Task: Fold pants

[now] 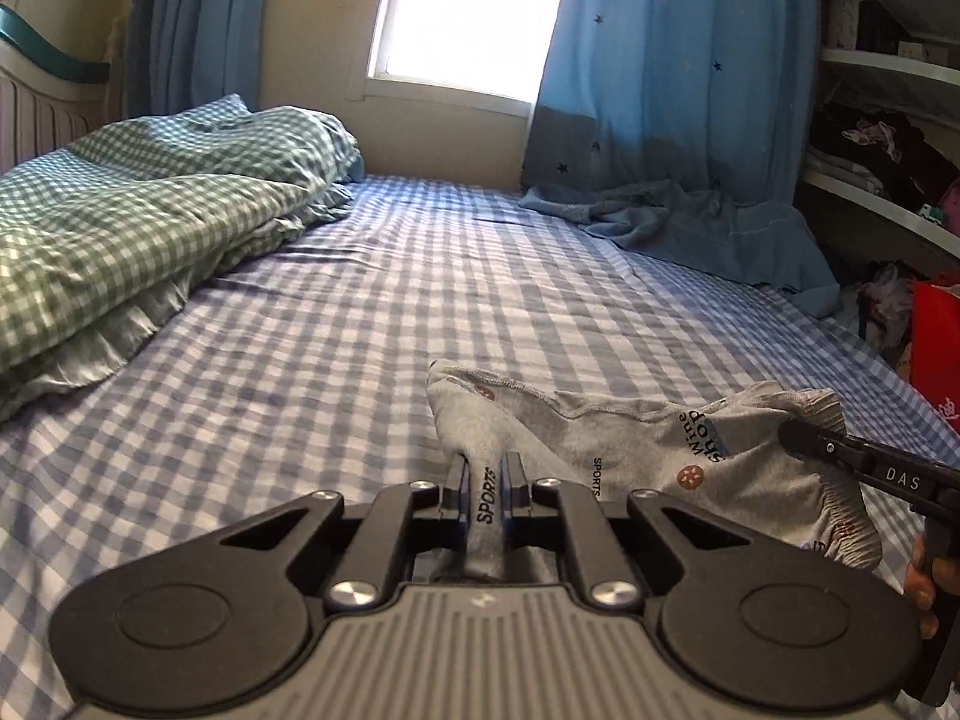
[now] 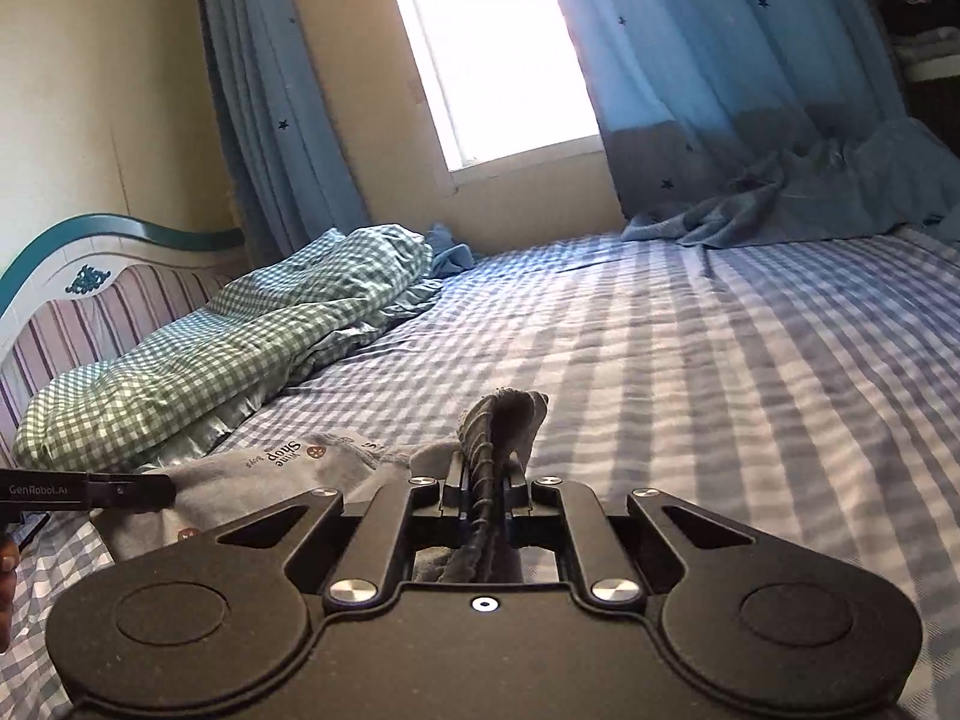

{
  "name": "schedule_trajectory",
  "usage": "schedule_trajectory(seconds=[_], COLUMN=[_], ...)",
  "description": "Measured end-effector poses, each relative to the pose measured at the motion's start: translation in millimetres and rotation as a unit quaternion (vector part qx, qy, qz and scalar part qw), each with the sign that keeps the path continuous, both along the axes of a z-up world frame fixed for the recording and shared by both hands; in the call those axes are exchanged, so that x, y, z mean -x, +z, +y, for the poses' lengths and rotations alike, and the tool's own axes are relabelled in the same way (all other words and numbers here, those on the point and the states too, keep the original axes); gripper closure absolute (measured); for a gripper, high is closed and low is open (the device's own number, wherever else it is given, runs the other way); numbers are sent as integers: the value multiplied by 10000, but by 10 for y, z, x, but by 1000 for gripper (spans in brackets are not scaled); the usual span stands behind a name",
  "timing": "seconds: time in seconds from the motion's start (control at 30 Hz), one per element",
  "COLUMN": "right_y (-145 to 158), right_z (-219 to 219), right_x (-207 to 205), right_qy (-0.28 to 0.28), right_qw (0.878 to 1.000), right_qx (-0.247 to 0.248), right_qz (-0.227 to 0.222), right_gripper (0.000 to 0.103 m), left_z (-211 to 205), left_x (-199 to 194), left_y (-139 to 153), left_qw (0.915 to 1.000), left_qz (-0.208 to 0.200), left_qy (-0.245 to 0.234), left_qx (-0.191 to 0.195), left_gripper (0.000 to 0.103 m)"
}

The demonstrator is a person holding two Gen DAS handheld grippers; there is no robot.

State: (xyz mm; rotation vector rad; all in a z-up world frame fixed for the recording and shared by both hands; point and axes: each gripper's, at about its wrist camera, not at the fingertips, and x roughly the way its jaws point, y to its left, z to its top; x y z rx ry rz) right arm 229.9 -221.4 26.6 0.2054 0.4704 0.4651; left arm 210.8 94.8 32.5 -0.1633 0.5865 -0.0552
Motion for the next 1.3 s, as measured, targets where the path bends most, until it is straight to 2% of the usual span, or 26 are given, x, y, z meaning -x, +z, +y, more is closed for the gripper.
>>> schedule_trajectory(seconds=[0.2, 0.37, 0.63, 0.73, 0.77, 0.83, 0.9, 0.97, 1.0, 1.07, 1.1, 1.17, 1.3], right_y=[-120, -318, -436, -449, -449, -444, -412, -359, -326, -256, -225, -158, -92], right_z=[766, 1208, 1126, 1112, 1103, 1076, 1075, 1089, 1090, 1087, 1080, 1061, 1019], right_x=[-445, -566, -576, -558, -552, -524, -457, -345, -267, -86, 15, 264, 795], right_qy=[504, 770, 537, 424, 360, 232, 156, 146, 148, 91, 63, 3, -153], right_qw=[9985, 9957, 9955, 9952, 9953, 9953, 9953, 9956, 9959, 9968, 9973, 9980, 9975], right_qx=[140, 387, 515, 626, 636, 614, 673, 722, 716, 676, 649, 615, 684], right_qz=[152, 340, 586, 617, 637, 712, 681, 583, 523, 412, 344, 165, -104], right_gripper=[93, 93, 92, 83, 79, 67, 48, 38, 27, 13, 6, 1, 1], left_z=[687, 1024, 1082, 1105, 1114, 1128, 1122, 1094, 1070, 1021, 984, 925, 816], left_x=[-82, -26, 67, 52, 60, 90, 150, 229, 273, 381, 459, 607, 928], left_y=[-61, -258, -442, -463, -467, -458, -420, -359, -324, -264, -224, -181, -164], left_qw=[9980, 9955, 9946, 9931, 9920, 9906, 9898, 9895, 9898, 9902, 9902, 9910, 9931], left_qz=[129, 372, 476, 603, 671, 711, 686, 608, 573, 475, 377, 229, 87], left_qy=[592, 828, 840, 903, 970, 1079, 1184, 1266, 1268, 1297, 1333, 1314, 1165], left_qx=[155, 281, 372, 443, 458, 439, 406, 329, 290, 216, 157, 61, -21], left_gripper=[93, 93, 93, 89, 85, 71, 38, 26, 18, 2, 0, 0, 0])
